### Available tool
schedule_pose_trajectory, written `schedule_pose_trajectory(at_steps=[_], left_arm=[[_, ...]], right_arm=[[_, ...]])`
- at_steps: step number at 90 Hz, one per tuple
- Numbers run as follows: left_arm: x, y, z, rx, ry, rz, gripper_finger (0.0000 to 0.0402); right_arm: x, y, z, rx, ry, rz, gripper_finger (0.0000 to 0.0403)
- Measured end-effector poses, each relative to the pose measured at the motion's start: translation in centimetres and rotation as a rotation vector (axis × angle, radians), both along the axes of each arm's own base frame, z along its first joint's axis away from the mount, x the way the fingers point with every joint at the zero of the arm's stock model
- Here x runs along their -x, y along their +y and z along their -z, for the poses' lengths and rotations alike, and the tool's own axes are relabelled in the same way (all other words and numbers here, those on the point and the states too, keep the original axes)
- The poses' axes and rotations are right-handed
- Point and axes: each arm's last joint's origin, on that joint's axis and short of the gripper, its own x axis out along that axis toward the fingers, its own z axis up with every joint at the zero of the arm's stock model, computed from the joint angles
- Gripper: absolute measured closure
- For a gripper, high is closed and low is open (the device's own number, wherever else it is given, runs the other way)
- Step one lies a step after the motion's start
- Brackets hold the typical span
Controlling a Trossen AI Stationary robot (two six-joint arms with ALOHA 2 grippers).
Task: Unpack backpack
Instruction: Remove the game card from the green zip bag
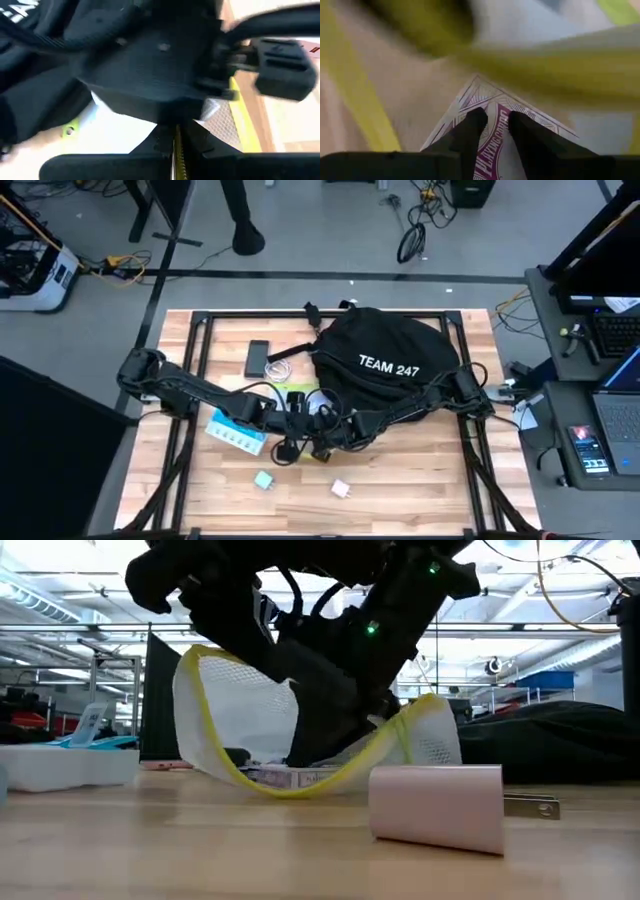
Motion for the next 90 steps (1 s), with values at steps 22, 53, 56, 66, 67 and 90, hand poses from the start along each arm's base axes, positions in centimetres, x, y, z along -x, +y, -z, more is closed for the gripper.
schedule_pose_trajectory(at_steps=[22,53,56,66,67,90], left_arm=[[0.3,2.1,1.5,-0.122,0.112,0.001,0.0401],[0.1,3.2,1.5,-0.062,0.144,0.007,0.0401],[0.2,3.2,1.6,-0.058,0.156,0.004,0.0401],[0.1,3.1,1.6,-0.048,0.145,0.010,0.0401],[0.1,3.1,1.6,-0.047,0.144,0.009,0.0401],[-0.6,2.9,1.1,-0.014,0.056,-0.007,0.0401]], right_arm=[[-0.3,1.6,-0.4,-0.149,0.008,-0.362,0.0294],[1.9,1.3,-3.7,-0.052,0.099,-0.460,0.0294],[2.2,1.1,-4.0,-0.033,0.108,-0.449,0.0294],[2.8,0.6,-4.3,0.008,0.165,-0.394,0.0294],[2.9,0.6,-4.3,0.010,0.171,-0.389,0.0294],[3.3,-0.3,-4.3,0.028,0.218,-0.240,0.0294]])
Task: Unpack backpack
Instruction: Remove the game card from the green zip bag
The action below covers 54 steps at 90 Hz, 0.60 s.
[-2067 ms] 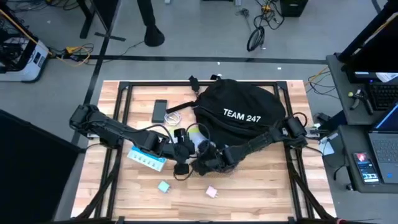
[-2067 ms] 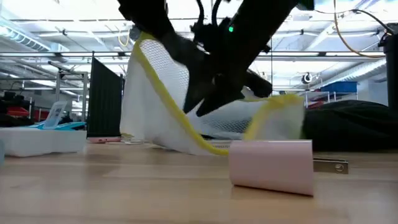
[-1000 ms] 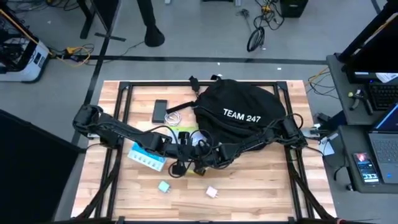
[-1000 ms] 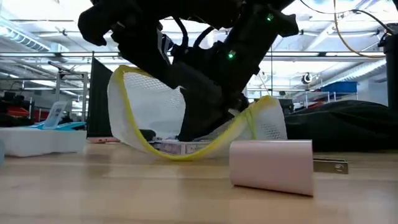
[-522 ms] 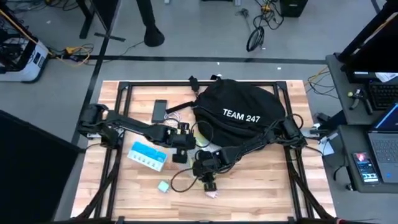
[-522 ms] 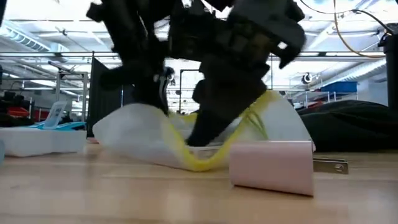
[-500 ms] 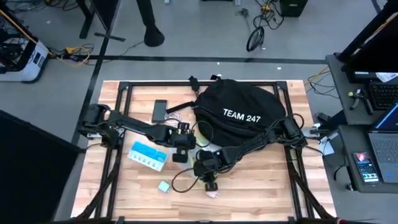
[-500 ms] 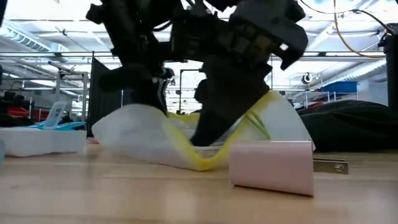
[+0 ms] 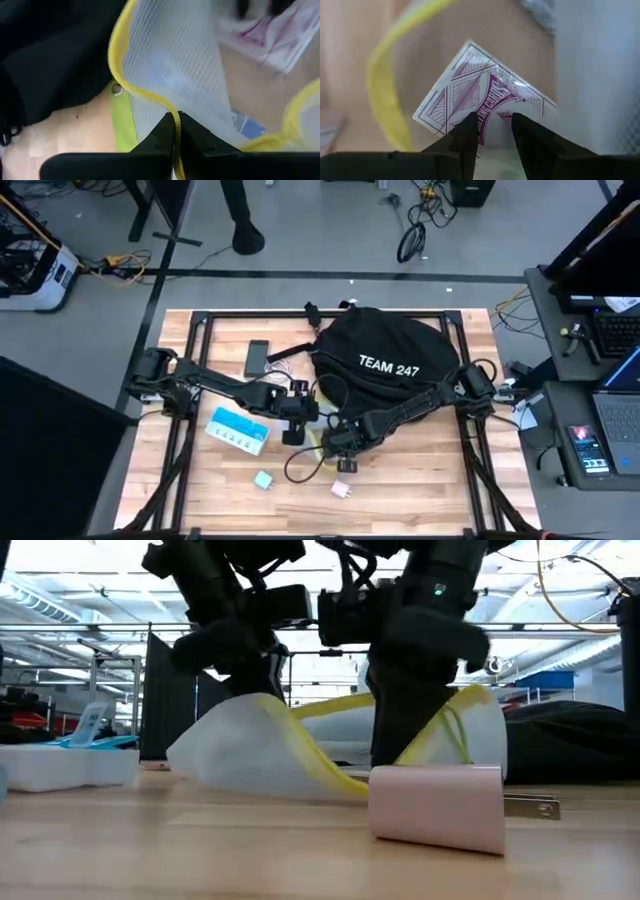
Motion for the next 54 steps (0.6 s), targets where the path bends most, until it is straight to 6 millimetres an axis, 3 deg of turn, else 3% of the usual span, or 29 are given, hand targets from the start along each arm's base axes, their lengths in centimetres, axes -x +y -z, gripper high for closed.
schedule_pose_trajectory(at_steps=[10,21,37,54], left_arm=[[-0.3,0.0,-0.2,0.006,-0.032,0.000,0.0401],[-0.8,0.0,0.4,0.011,-0.048,0.001,0.0401],[-1.2,0.9,3.8,-0.044,0.083,0.013,0.0401],[-1.5,1.9,5.7,-0.053,0.155,-0.016,0.0401]], right_arm=[[0.0,0.0,0.3,0.008,0.011,-0.001,0.0294],[-0.5,0.8,0.2,-0.012,-0.041,-0.129,0.0294],[-0.5,2.4,0.1,-0.153,-0.045,-0.364,0.0294],[0.9,3.9,0.3,-0.186,0.042,-0.399,0.0307]])
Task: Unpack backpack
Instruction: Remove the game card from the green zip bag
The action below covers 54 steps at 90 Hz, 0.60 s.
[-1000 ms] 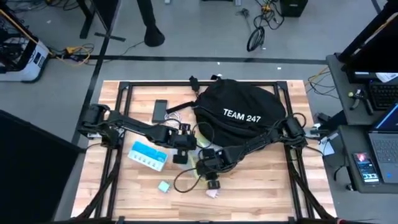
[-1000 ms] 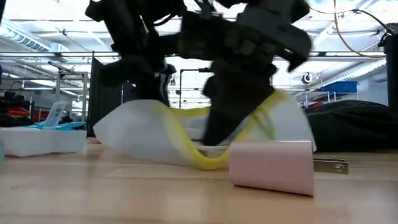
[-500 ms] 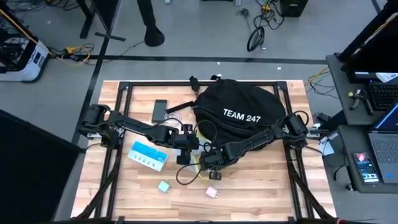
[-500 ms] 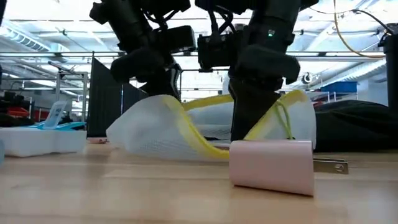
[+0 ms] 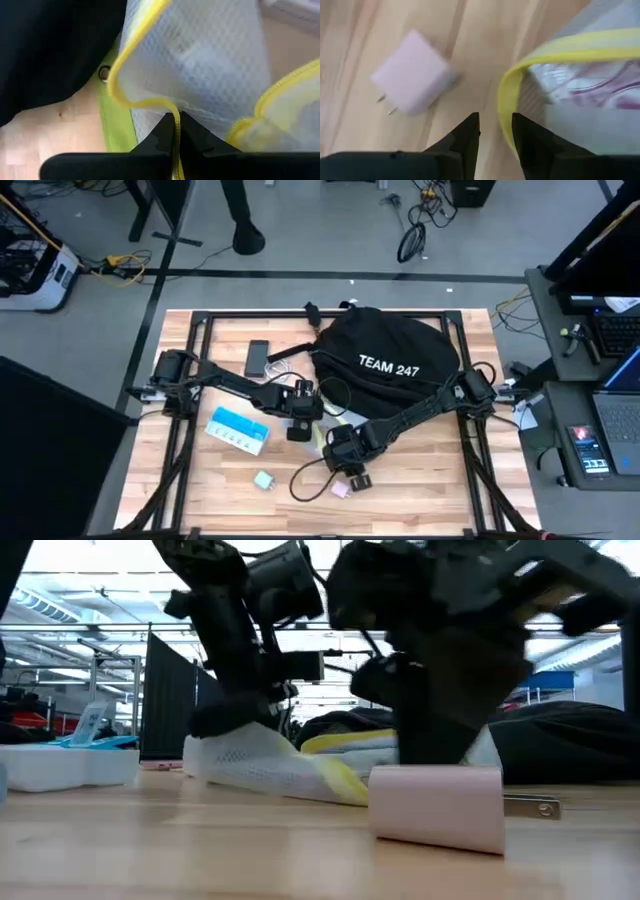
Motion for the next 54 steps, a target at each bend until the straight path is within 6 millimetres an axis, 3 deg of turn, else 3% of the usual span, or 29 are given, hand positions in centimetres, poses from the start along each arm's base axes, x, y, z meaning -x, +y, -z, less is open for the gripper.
schedule_pose_trajectory(at_steps=[22,37,54], left_arm=[[0.2,-0.5,-1.0,0.005,-0.032,0.014,0.0401],[0.4,-1.6,-3.4,0.054,-0.055,0.035,0.0401],[0.2,-2.1,-5.2,0.337,-0.082,0.048,0.0399]], right_arm=[[0.1,-0.2,-0.2,0.047,-0.002,0.231,0.0331],[0.4,-0.7,-0.2,0.089,0.023,0.368,0.0332],[0.6,-1.0,-0.1,0.087,0.058,0.475,0.0332]])
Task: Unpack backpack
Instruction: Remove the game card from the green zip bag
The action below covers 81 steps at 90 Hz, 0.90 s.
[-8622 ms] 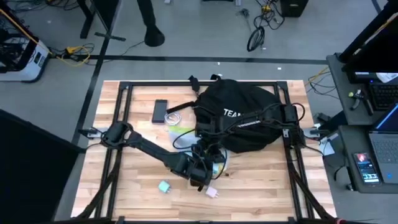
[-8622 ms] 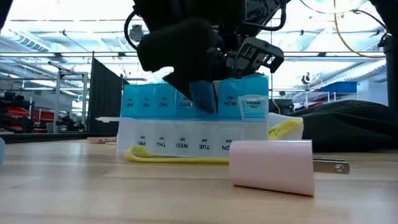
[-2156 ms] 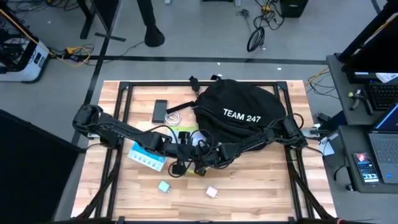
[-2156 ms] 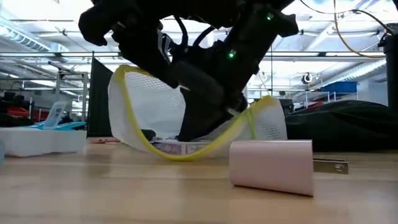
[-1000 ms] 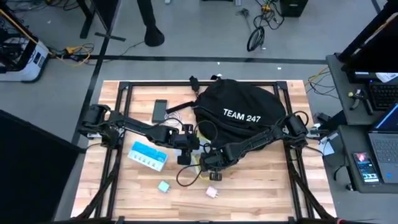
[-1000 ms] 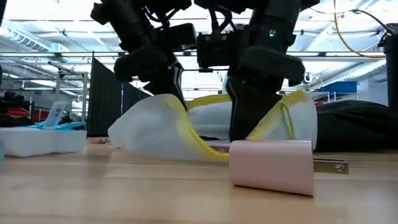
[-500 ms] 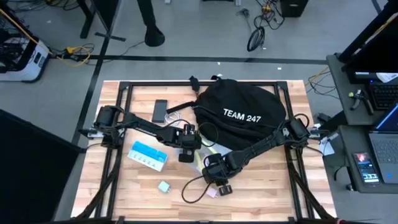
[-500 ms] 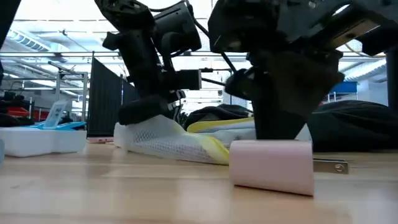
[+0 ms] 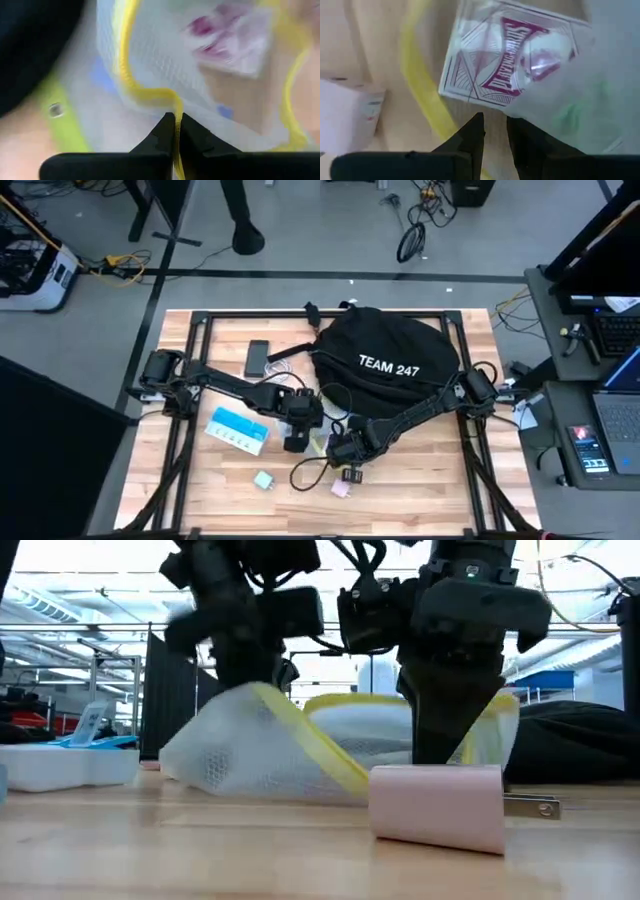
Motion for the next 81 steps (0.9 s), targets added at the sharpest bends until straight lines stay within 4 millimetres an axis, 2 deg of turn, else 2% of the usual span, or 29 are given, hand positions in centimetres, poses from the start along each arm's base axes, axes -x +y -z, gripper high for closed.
schedule_pose_trajectory(at_steps=[10,22,30,42,81], left_arm=[[-0.1,0.3,-0.2,0.096,0.000,0.025,0.0386],[-0.3,0.3,-0.4,0.171,-0.018,0.035,0.0350],[-0.4,0.2,-0.6,0.179,-0.028,0.050,0.0326],[-0.9,-0.4,-2.1,0.152,-0.098,0.119,0.0300],[-0.8,-1.6,-2.9,0.084,-0.165,0.227,0.0295]], right_arm=[[0.1,0.0,0.0,0.009,-0.002,0.028,0.0332],[0.1,0.1,0.0,0.006,-0.001,0.054,0.0332],[0.1,0.1,0.0,0.003,-0.002,0.065,0.0332],[0.2,0.2,0.0,0.004,0.002,0.067,0.0332],[0.5,-0.1,0.3,0.053,0.044,0.042,0.0332]])
